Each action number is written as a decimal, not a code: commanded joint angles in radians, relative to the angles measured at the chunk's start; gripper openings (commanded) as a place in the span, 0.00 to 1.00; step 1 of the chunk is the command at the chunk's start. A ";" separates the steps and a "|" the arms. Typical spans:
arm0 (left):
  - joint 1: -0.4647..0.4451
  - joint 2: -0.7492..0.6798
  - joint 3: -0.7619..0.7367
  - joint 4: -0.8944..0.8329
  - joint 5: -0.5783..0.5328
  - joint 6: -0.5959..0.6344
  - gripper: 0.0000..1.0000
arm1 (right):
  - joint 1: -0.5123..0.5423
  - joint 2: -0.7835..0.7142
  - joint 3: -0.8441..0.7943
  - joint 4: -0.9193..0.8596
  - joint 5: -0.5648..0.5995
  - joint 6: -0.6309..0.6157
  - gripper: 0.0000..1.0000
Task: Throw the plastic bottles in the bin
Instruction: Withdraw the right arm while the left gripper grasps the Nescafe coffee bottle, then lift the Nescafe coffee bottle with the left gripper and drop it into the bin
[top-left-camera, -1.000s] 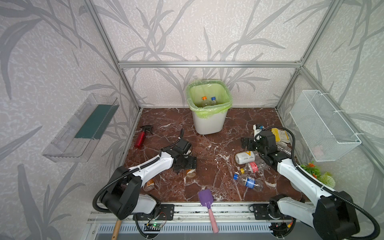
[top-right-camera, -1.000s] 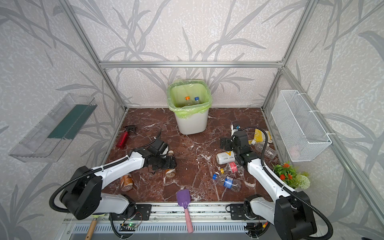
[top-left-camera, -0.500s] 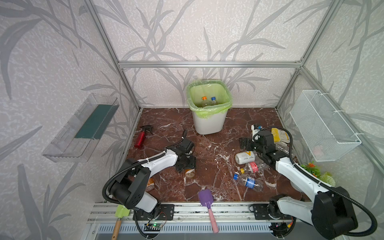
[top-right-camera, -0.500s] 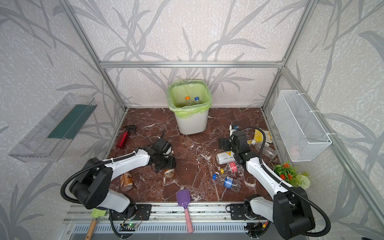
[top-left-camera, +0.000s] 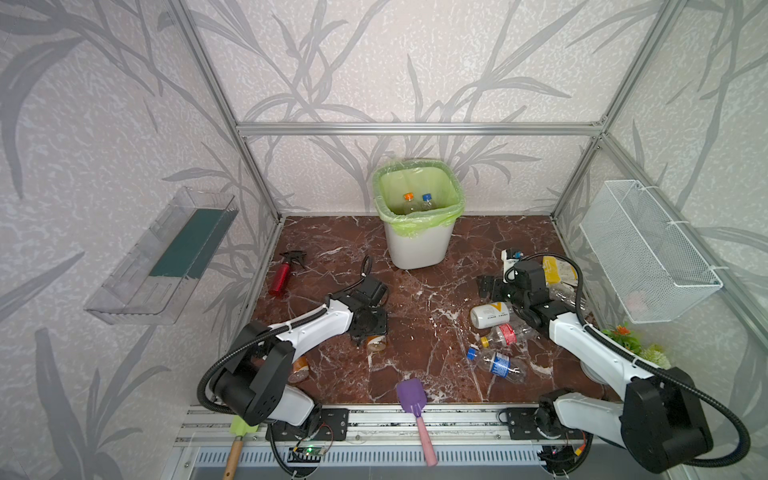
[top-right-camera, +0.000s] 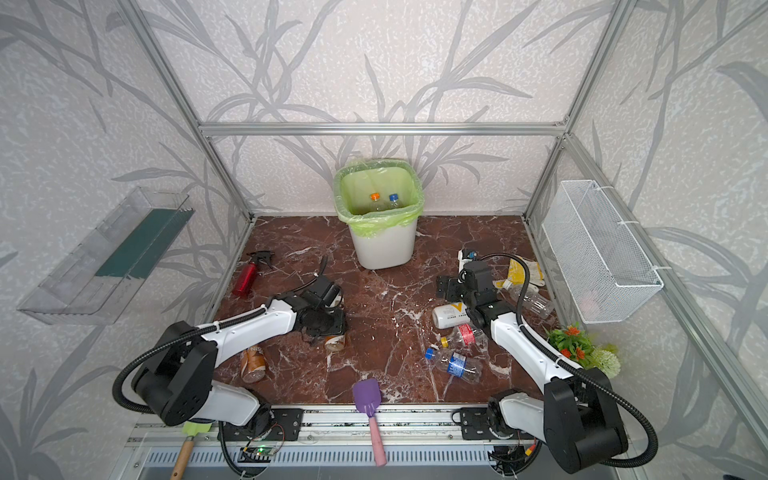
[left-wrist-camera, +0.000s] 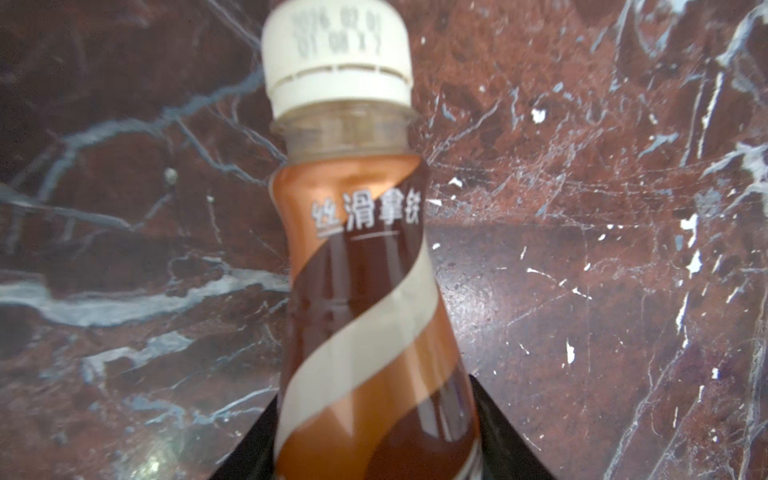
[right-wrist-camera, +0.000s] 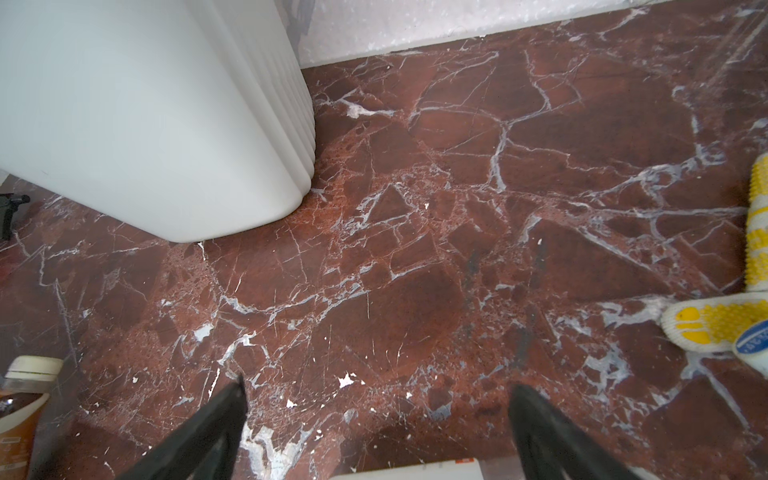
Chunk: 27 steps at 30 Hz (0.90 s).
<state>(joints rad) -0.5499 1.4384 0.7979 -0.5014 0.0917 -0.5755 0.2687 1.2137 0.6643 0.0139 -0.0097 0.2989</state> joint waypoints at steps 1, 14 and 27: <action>-0.001 -0.090 0.043 -0.026 -0.098 0.030 0.50 | -0.002 0.013 0.003 0.016 -0.016 -0.006 0.98; 0.017 -0.456 0.016 0.044 -0.345 0.150 0.50 | 0.000 0.094 0.016 0.044 -0.103 0.009 0.97; 0.018 -0.770 -0.002 0.223 -0.405 0.348 0.50 | 0.036 0.081 0.020 -0.006 -0.066 0.003 0.97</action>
<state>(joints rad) -0.5346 0.7055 0.8089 -0.3630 -0.2981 -0.3069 0.2993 1.3140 0.6659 0.0280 -0.0937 0.3027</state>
